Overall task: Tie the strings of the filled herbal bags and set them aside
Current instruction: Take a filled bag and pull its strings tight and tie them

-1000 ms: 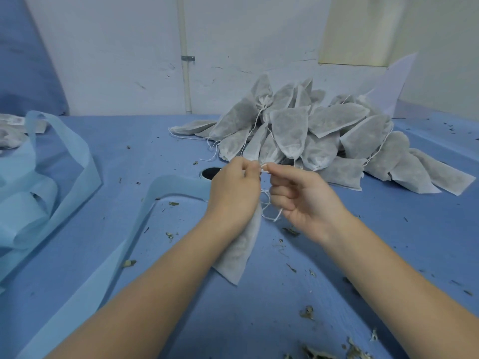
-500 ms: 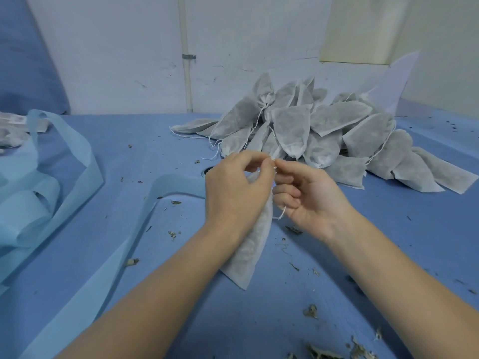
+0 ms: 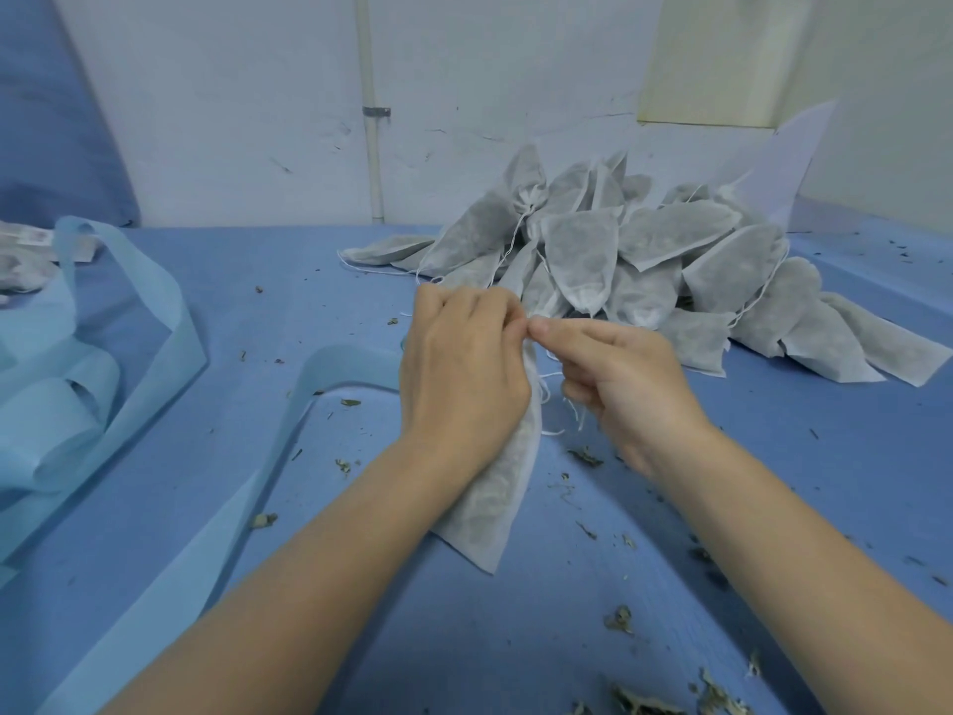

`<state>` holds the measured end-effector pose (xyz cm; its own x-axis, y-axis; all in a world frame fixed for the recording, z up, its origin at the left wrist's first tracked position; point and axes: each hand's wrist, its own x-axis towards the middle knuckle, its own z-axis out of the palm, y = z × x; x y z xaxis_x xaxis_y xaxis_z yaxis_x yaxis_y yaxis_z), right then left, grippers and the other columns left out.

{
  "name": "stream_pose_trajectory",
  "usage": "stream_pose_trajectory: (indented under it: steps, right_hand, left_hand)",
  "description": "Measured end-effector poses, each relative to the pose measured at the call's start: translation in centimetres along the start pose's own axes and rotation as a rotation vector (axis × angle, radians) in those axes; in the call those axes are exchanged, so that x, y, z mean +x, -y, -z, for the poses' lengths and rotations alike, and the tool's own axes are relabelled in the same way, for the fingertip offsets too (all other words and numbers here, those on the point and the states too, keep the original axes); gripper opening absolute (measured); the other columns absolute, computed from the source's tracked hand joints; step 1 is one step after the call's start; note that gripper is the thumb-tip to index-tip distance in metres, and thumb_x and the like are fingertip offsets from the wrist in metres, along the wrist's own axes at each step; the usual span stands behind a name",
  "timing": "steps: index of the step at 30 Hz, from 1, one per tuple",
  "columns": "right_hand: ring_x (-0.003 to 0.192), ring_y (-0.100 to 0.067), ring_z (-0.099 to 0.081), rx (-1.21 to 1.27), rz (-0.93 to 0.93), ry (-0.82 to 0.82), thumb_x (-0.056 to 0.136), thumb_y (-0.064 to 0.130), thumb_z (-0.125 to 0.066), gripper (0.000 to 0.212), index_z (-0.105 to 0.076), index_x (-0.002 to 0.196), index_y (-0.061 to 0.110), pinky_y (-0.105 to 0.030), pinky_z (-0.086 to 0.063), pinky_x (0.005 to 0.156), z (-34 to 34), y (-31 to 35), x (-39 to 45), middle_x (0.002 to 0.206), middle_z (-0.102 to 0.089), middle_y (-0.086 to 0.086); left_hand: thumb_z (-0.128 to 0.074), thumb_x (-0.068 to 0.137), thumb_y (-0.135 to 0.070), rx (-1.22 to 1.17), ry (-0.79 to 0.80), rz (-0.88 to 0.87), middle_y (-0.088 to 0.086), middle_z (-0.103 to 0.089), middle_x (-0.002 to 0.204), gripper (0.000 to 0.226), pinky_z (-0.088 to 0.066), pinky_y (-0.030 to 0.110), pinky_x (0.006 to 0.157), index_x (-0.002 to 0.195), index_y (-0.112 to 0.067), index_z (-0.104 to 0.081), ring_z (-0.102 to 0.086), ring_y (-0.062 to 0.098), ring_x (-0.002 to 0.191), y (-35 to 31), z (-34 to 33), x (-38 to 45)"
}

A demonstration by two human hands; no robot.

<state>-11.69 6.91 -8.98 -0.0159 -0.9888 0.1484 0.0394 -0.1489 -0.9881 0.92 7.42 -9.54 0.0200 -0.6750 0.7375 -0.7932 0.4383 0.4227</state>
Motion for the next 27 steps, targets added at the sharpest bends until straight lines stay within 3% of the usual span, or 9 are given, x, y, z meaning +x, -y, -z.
stream_pose_trajectory:
  steps: [3,5,7,10,13,19,23,27]
  right_hand:
    - [0.056,-0.003,-0.053,0.059,0.031,-0.015,0.08,0.019,-0.075,0.007,-0.076,0.08,0.013,-0.016,-0.049,0.06,0.1,-0.1,0.0,0.06,-0.062,0.009]
    - [0.08,-0.009,-0.066,0.088,0.042,-0.016,0.081,0.02,-0.073,0.009,-0.074,0.083,0.011,-0.024,-0.055,0.084,0.0,-0.2,0.1,0.083,-0.073,-0.003]
    - [0.089,-0.017,-0.066,0.149,0.049,0.01,0.085,0.018,-0.068,0.013,-0.069,0.089,0.005,-0.03,-0.053,0.093,-0.4,-0.3,0.0,0.09,-0.071,-0.01]
    - [0.079,-0.013,-0.066,0.189,0.071,0.04,0.093,0.018,-0.058,0.012,-0.062,0.09,0.007,-0.028,-0.053,0.084,-1.0,-0.5,-0.1,0.079,-0.07,-0.004]
    - [0.066,-0.007,-0.062,0.052,0.125,-0.005,0.095,0.022,-0.056,0.014,-0.059,0.085,0.013,-0.026,-0.049,0.074,-1.2,-0.9,-0.1,0.06,-0.064,0.008]
    - [0.06,-0.009,-0.049,-0.08,0.204,-0.11,0.086,0.033,-0.069,0.018,-0.064,0.069,0.028,-0.026,-0.042,0.067,-1.1,-1.2,0.1,0.053,-0.048,0.011]
    - [0.054,-0.011,-0.037,-0.092,0.237,-0.111,0.08,0.034,-0.076,0.014,-0.071,0.068,0.029,-0.029,-0.036,0.058,-1.2,-1.1,0.5,0.052,-0.039,0.006]
    - [0.049,-0.003,-0.036,-0.108,0.275,-0.088,0.078,0.033,-0.077,0.006,-0.076,0.072,0.031,-0.017,-0.037,0.053,-1.1,-1.0,0.8,0.049,-0.041,0.014]
  left_hand:
    - [-0.053,0.092,-0.03,-0.217,0.086,0.24,-0.009,-0.046,0.088,0.012,-0.024,0.017,0.079,0.086,-0.029,-0.063,-0.032,0.016,0.1,-0.3,-0.2,0.4]
    - [-0.053,0.091,-0.034,-0.359,0.142,0.375,-0.01,-0.043,0.087,0.017,-0.025,0.019,0.083,0.075,-0.039,-0.058,-0.031,0.014,0.103,-0.4,-0.1,0.7]
    - [-0.053,0.09,-0.035,-0.461,0.19,0.446,-0.007,-0.047,0.091,0.022,-0.029,0.026,0.094,0.069,-0.042,-0.057,-0.033,0.016,0.11,-0.6,0.2,0.9]
    - [-0.055,0.088,-0.033,-0.475,0.21,0.456,-0.006,-0.051,0.096,0.025,-0.03,0.037,0.105,0.065,-0.041,-0.058,-0.037,0.02,0.115,-0.7,0.5,1.0]
    - [-0.054,0.09,-0.033,-0.38,0.197,0.397,-0.006,-0.049,0.095,0.02,-0.029,0.038,0.104,0.07,-0.036,-0.057,-0.036,0.019,0.114,-0.5,0.4,1.2]
    - [-0.052,0.094,-0.026,-0.096,0.069,0.153,-0.005,-0.039,0.093,0.014,-0.017,0.021,0.081,0.093,-0.018,-0.063,-0.031,0.018,0.103,0.1,0.6,1.7]
    - [-0.049,0.095,-0.02,-0.06,-0.011,0.172,-0.002,-0.04,0.097,0.015,-0.017,0.021,0.082,0.095,-0.014,-0.063,-0.033,0.021,0.107,0.8,0.6,2.0]
    - [-0.048,0.095,-0.02,-0.158,-0.036,0.294,0.001,-0.043,0.102,0.014,-0.022,0.026,0.092,0.096,-0.014,-0.061,-0.033,0.022,0.112,0.7,0.5,1.9]
